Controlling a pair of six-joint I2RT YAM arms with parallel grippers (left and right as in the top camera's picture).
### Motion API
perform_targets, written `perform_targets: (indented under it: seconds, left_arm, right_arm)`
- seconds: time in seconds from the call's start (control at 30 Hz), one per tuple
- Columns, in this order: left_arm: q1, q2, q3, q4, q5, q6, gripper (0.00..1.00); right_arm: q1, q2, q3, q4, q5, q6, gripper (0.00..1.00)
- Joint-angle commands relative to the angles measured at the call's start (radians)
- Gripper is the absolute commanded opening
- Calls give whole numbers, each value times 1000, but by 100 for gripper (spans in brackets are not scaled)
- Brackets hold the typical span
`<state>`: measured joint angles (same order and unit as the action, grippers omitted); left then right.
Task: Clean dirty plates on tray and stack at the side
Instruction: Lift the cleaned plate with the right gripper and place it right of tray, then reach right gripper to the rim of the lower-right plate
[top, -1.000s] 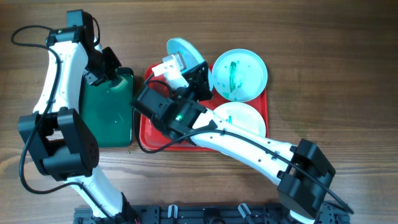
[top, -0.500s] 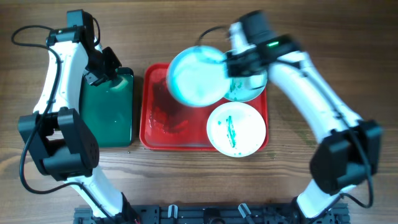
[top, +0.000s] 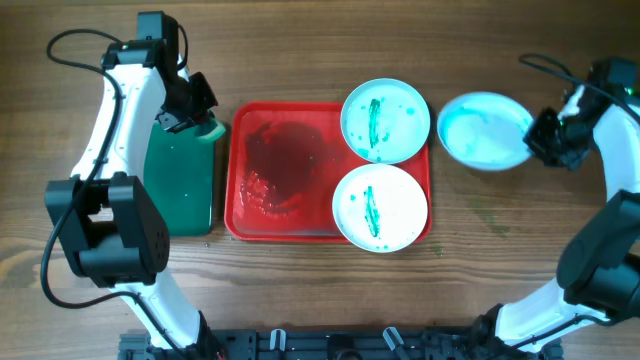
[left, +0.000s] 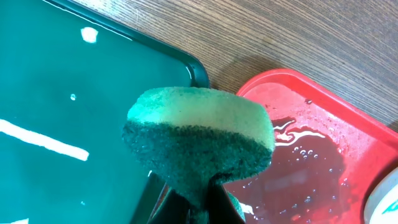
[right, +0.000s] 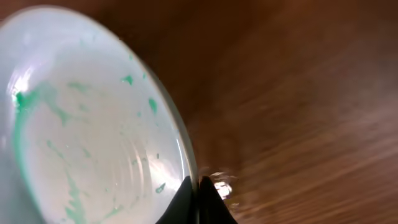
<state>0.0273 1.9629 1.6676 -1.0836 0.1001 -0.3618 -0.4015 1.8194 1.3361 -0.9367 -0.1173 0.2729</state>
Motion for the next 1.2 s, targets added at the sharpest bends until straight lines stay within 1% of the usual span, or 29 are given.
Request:
perform_targets:
  seconds: [0.0, 0.13, 0.17, 0.23, 0.3, 0.37, 0.43, 0.47, 0.53, 0.57, 0.63, 0.73, 0.8, 0.97, 1.17]
  left_arm:
    - [-13, -20, 6, 3, -13, -13, 4]
    - [-15, -20, 6, 3, -13, -13, 4]
    - [-16, -20, 6, 3, -13, -13, 4]
    - [-17, -20, 6, 3, -13, -13, 4]
    - [-20, -20, 6, 4, -13, -13, 4]
    - [-29, -20, 6, 8, -13, -13, 4]
    - [-47, -20, 6, 9, -13, -13, 4]
    - [-61, -20, 6, 10, -13, -13, 4]
    - [-90, -20, 6, 11, -13, -13, 4]
    - [-112, -20, 6, 11, -13, -12, 4]
    - [-135, -20, 6, 11, -13, -12, 4]
    - [-150, -19, 6, 24, -13, -13, 4]
    - [-150, -19, 6, 26, -13, -13, 4]
    - [-150, -19, 6, 32, -13, -13, 4]
    - [-150, -18, 6, 37, -13, -12, 4]
  right_arm:
    - [-17, -24, -107, 61, 81, 37, 4]
    - [-16, -24, -200, 127, 85, 45, 5]
    - [-16, -24, -206, 127, 85, 45, 13]
    - [-18, -24, -203, 116, 84, 29, 21]
    - [-17, -36, -158, 60, 35, -18, 23]
    - [-3, -81, -83, -9, -109, -103, 26]
    - [60, -169, -48, -40, -272, -169, 29]
    - [110, -204, -48, -50, -287, -168, 30]
    - [225, -214, -53, -93, -283, -167, 34]
    - [290, -206, -80, -101, -272, -157, 34]
    - [354, -200, -132, -91, -251, -113, 35]
    - [422, -198, -227, -69, -224, -106, 34]
    - [453, -198, -283, -62, -171, -56, 34]
    - [501, -198, -369, 14, -183, -26, 34]
    - [507, -198, -433, 88, -179, -7, 35]
